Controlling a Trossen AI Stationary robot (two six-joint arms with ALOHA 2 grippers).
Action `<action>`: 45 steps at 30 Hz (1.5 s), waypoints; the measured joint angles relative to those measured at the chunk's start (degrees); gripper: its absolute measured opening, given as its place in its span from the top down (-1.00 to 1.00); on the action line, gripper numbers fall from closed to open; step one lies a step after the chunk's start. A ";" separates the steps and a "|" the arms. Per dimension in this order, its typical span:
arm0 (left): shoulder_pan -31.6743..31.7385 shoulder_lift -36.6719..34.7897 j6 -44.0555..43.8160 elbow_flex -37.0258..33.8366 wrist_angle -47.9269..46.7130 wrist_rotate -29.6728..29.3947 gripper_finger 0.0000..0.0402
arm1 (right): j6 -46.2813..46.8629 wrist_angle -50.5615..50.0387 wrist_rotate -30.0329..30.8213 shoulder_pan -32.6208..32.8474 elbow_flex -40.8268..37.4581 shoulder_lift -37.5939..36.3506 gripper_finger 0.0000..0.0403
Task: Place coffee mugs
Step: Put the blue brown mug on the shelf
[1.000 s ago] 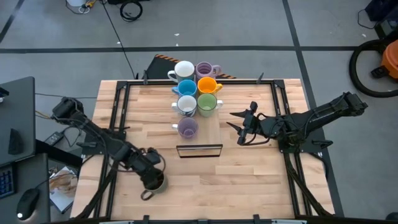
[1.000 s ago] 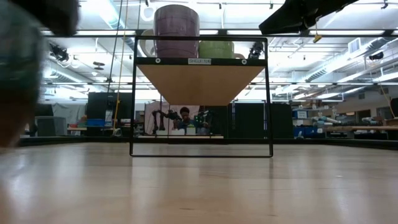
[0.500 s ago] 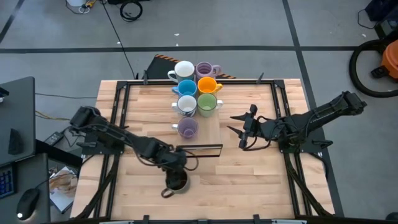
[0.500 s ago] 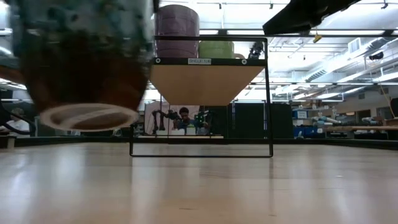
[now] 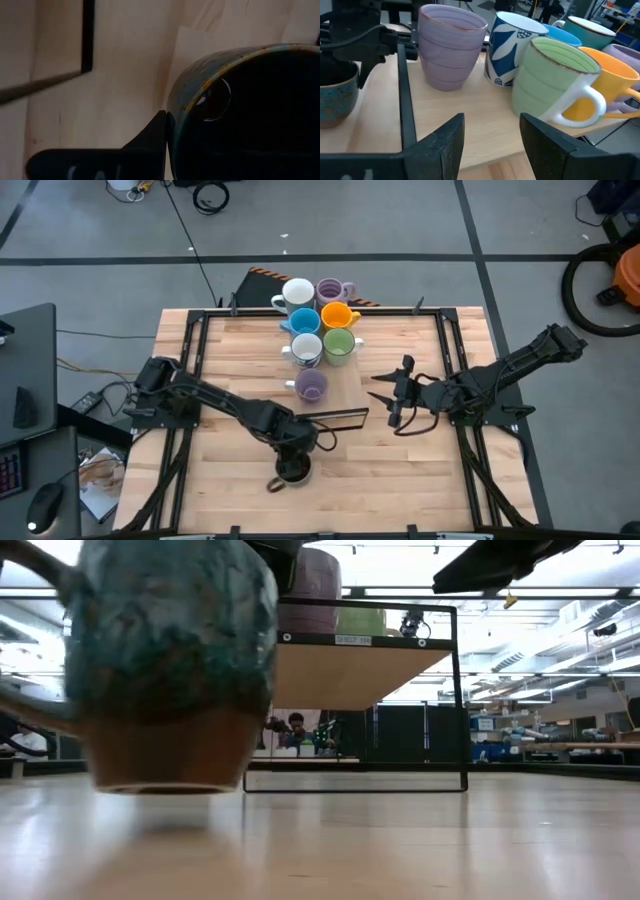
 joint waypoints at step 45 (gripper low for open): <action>-7.53 -2.78 -0.45 14.37 -15.58 -6.74 0.76 | 9.16 1.20 -28.70 -20.96 -0.02 17.15 0.02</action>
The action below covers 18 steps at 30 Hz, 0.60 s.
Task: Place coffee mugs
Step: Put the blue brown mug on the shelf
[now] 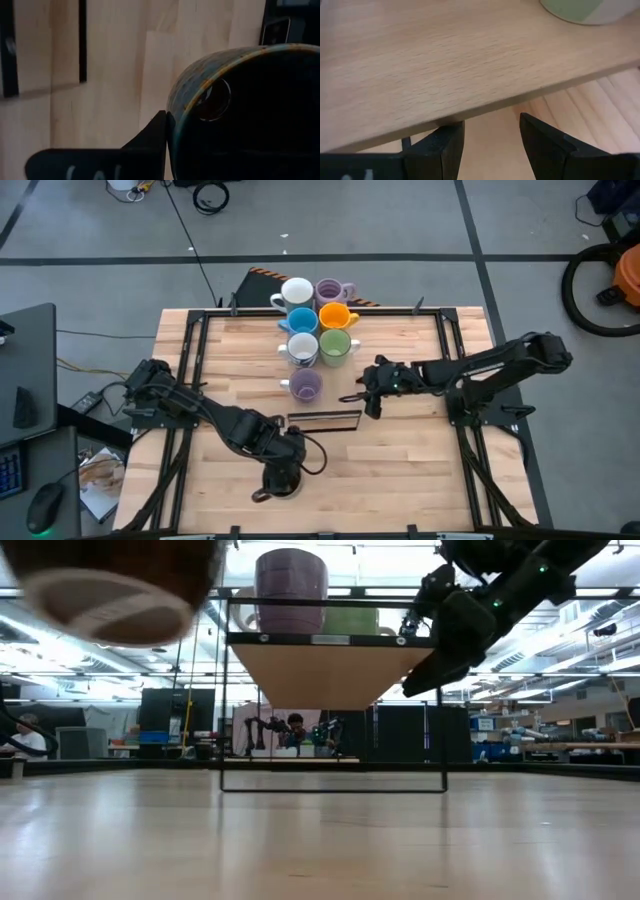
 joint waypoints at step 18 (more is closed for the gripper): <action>1.29 0.23 -4.73 -11.52 14.13 1.27 0.76 | 2.65 -8.38 3.87 0.25 0.12 -4.75 0.02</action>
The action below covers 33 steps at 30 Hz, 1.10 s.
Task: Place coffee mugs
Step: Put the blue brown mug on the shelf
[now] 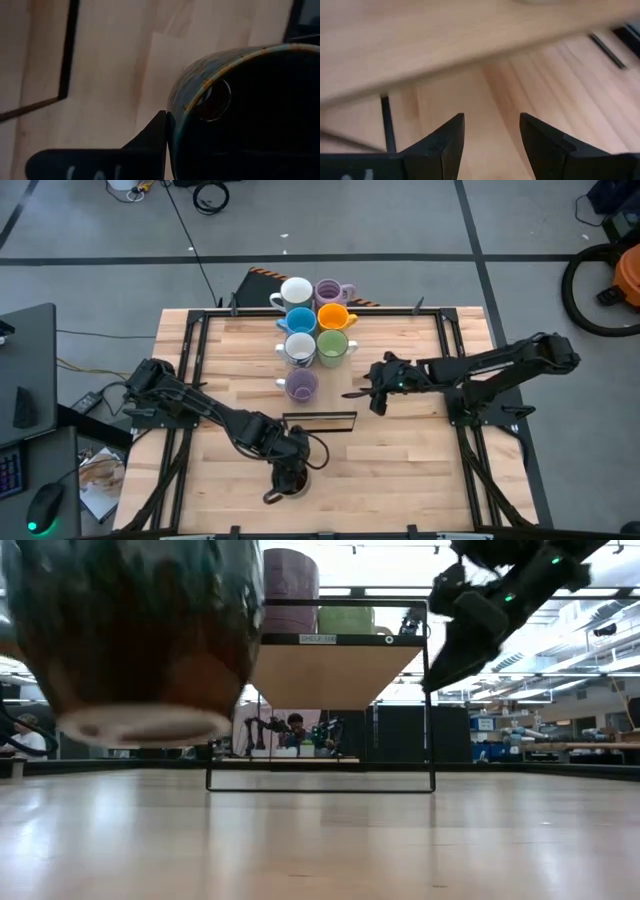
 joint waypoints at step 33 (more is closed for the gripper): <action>-2.95 1.42 -4.09 -2.03 -9.35 -7.37 0.76 | 3.70 -8.01 10.49 8.12 -0.03 -10.45 0.02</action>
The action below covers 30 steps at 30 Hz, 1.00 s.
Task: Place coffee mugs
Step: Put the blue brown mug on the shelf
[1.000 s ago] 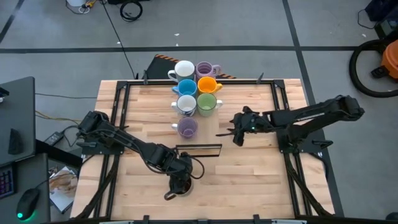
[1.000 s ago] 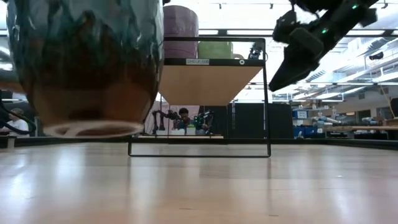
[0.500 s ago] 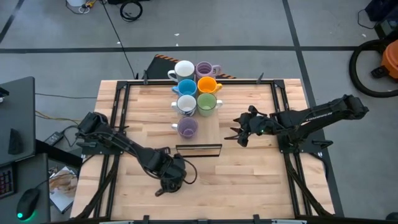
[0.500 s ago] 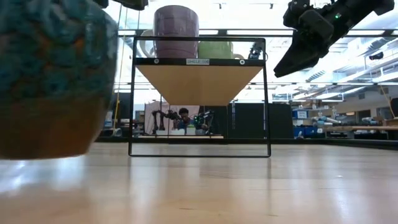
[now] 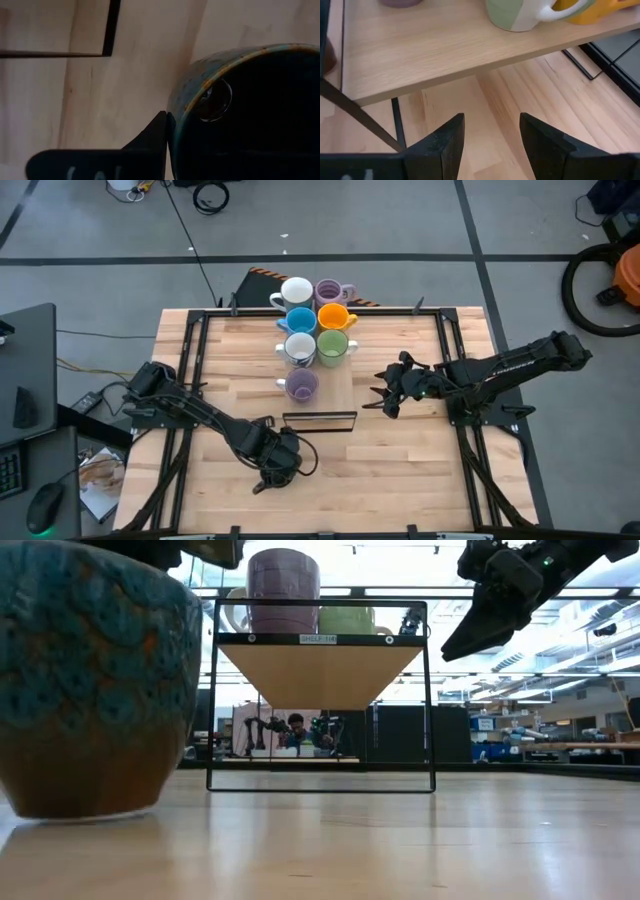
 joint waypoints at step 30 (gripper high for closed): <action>-4.61 -12.22 8.73 0.07 -7.02 -9.71 0.09 | 4.50 -7.58 11.39 15.74 11.43 8.79 0.02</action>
